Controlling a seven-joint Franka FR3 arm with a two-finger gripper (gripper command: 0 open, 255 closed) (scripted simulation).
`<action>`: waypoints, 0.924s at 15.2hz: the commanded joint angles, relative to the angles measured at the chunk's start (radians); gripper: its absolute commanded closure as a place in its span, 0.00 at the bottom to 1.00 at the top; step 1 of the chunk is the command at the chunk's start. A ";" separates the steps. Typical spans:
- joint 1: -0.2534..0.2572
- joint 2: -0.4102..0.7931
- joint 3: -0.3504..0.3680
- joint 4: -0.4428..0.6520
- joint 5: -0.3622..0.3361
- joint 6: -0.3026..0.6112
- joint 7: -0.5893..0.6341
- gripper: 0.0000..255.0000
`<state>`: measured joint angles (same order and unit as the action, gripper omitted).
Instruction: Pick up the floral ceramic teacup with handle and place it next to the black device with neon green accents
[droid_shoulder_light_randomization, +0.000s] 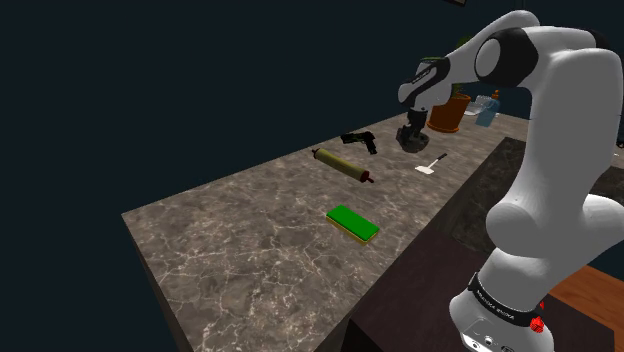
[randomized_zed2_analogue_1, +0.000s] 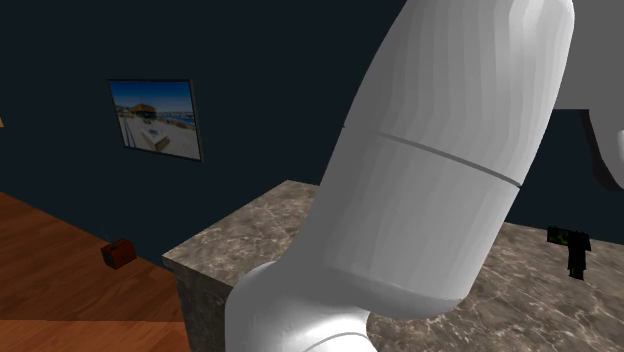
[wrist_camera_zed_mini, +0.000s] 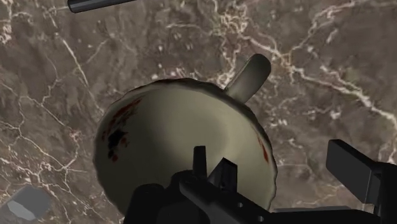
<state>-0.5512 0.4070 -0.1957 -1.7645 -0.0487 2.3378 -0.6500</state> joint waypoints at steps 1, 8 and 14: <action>0.000 0.000 0.000 0.000 0.000 0.000 0.000 0.00; 0.014 -0.078 -0.004 0.016 -0.014 -0.094 0.008 0.00; 0.014 -0.078 -0.004 0.016 -0.014 -0.094 0.008 0.00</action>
